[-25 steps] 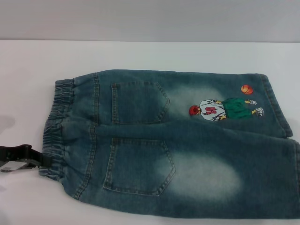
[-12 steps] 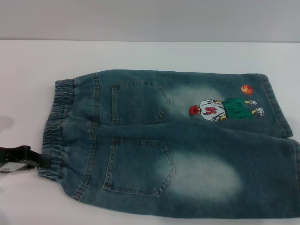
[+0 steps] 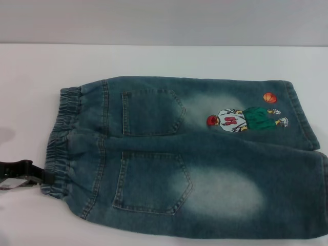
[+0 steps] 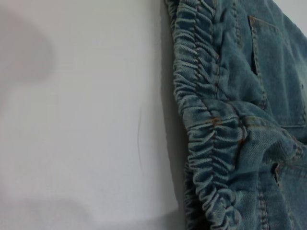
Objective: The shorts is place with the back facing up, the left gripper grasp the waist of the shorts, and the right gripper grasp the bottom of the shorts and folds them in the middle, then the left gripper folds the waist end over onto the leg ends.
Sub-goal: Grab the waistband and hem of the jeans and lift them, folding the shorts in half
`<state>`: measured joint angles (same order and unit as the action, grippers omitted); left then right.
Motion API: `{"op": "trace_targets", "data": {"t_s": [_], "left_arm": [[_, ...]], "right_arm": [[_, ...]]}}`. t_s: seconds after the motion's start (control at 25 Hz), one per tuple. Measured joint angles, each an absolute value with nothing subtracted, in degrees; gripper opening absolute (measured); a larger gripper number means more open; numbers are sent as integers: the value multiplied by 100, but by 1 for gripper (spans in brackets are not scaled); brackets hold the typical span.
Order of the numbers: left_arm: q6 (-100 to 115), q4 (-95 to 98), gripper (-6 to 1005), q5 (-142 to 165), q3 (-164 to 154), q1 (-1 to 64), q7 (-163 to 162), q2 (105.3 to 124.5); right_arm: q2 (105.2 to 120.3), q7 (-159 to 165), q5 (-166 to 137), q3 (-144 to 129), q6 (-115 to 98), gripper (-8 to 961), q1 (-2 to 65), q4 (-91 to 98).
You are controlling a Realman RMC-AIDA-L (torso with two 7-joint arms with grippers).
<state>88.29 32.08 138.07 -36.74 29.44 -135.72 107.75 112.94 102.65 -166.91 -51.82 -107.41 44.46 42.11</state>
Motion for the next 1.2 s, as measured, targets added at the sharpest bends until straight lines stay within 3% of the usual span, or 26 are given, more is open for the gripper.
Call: {"op": "trace_targets", "data": {"t_s": [1.2], "left_arm": [[8816, 3208, 53, 13807, -3665, 2930, -13553, 10746]], "right_arm": [[11534, 10232, -16693, -5325, -10914, 568, 4736, 4333]]}}
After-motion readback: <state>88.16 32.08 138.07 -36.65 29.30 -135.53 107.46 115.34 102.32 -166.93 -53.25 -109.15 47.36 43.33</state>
